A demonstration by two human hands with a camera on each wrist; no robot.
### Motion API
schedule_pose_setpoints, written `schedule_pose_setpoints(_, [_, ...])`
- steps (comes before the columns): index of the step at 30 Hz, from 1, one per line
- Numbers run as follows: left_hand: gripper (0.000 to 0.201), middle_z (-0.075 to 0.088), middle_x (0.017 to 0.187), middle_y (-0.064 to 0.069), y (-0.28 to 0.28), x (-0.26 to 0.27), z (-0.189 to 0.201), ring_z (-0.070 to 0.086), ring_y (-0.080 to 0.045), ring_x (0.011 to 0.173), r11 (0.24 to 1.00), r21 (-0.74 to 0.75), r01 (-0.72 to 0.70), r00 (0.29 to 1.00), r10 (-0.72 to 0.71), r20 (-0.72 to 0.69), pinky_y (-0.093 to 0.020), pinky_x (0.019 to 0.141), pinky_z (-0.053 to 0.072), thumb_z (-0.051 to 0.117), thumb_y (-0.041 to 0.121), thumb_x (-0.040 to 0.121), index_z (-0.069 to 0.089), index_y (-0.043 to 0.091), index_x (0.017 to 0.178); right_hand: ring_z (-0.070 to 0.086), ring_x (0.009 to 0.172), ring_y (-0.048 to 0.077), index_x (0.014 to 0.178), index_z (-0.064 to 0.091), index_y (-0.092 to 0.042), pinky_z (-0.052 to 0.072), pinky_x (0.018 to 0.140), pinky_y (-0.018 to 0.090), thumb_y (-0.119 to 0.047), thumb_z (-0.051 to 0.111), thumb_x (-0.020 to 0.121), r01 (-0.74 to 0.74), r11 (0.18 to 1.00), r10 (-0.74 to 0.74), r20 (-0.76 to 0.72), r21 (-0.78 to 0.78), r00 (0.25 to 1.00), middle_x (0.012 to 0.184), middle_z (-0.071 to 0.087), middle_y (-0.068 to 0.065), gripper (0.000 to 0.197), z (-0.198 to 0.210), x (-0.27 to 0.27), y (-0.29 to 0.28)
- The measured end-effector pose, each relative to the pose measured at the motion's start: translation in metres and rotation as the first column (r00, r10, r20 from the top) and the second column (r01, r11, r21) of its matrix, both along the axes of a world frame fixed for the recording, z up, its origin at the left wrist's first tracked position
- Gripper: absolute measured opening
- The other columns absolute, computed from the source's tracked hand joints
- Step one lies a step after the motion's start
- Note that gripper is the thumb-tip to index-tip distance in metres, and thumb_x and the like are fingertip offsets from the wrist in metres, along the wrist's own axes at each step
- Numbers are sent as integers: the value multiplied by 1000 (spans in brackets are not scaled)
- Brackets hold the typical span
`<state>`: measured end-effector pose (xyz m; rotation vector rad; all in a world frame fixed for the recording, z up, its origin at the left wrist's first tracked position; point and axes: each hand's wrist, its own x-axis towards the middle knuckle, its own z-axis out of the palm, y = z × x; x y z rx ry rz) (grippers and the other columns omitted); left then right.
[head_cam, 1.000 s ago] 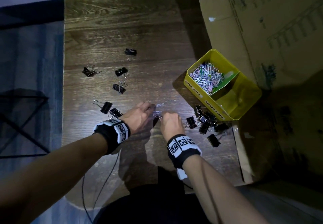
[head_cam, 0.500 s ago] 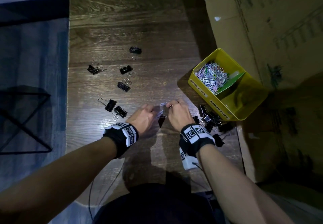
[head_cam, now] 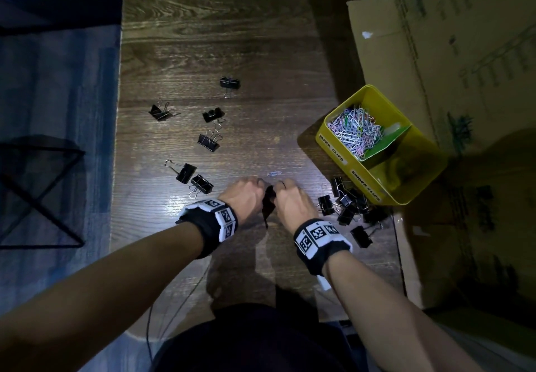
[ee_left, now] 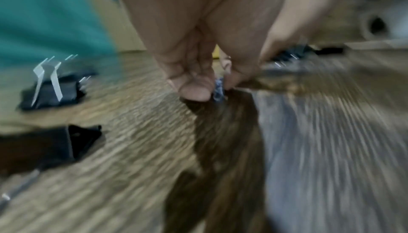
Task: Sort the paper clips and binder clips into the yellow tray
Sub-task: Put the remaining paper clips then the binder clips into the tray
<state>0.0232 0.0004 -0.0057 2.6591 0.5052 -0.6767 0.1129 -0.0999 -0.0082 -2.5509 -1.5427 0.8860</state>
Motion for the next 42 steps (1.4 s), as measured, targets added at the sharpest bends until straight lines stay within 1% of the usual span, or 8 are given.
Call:
schedule_pose_setpoints(11, [25, 63, 100, -14, 3, -2, -4, 61, -31, 84, 1000, -13, -3, 1000, 4, 4, -38, 72, 51, 44, 16, 90, 54, 3, 108, 54, 109, 34, 123, 46, 5, 46, 95, 39, -1, 42, 92, -239, 964, 248, 72, -120, 966, 120, 48, 20, 32, -4, 3, 11])
schedule_pose_setpoints(19, [6, 64, 74, -1, 11, -20, -7, 61, -24, 70, 939, -212, -272, 958, 286, 36, -36, 67, 54, 54, 24, 81, 55, 21, 76, 60, 98, 32, 117, 48, 0, 53, 85, 40, 9, 52, 86, -156, 987, 155, -39, -27, 987, 116, 51, 18, 33, -9, 0, 1])
schedule_pose_setpoints(24, [18, 63, 69, 6, 18, -26, -8, 61, -14, 66, 868, -331, -371, 909, 412, 59, -23, 64, 51, 66, 17, 76, 54, 28, 69, 61, 99, 30, 121, 52, 0, 51, 81, 29, 7, 48, 88, -43, 998, 46, -83, 36, 995, 116, 58, 19, 34, -8, -3, -3])
schedule_pose_setpoints(28, [22, 67, 71, 0, 20, -36, -7, 60, -12, 63, 720, -486, -496, 807, 589, 49, -20, 61, 48, 70, 9, 75, 57, 24, 66, 60, 101, 29, 120, 55, 0, 52, 87, 31, 0, 54, 88, 38, 998, -31, -144, 41, 989, 118, 55, 17, 32, -9, -6, -2])
schedule_pose_setpoints(31, [16, 71, 75, -10, 27, -44, -9, 64, -16, 64, 462, -661, -591, 654, 754, -58, -30, 66, 51, 76, 4, 72, 61, 9, 71, 59, 90, 25, 110, 59, -3, 45, 74, 27, -9, 50, 93, 174, 983, -155, -225, 64, 962, 111, 57, 15, 20, -5, 2, -2])
schedule_pose_setpoints(33, [17, 69, 79, -21, 30, -46, -8, 66, -20, 69, 257, -776, -576, 552, 823, -136, -33, 69, 53, 75, -1, 70, 60, 3, 75, 57, 82, 19, 104, 61, -11, 40, 71, 23, -18, 51, 96, 306, 950, -269, -352, 54, 897, 102, 62, 11, 15, -1, 11, -4])
schedule_pose_setpoints(37, [23, 68, 80, -21, 34, -37, 0, 70, -27, 75, 49, -878, -476, 475, 855, -210, -34, 67, 57, 68, -13, 71, 62, 5, 85, 62, 84, 15, 77, 63, -30, 44, 81, 32, -17, 60, 87, 629, 777, -461, -652, 31, 602, 89, 69, -4, 17, -1, 24, -9])
schedule_pose_setpoints(42, [46, 63, 74, -8, 38, -7, 18, 65, -19, 66, -84, -920, -382, 517, 806, -288, -30, 65, 56, 51, -21, 78, 54, 7, 114, 41, 49, 5, 63, 54, -25, 32, 49, 15, -6, 44, 89, 817, 564, -441, -881, -122, 173, 63, 53, -2, 33, 2, 27, -19])
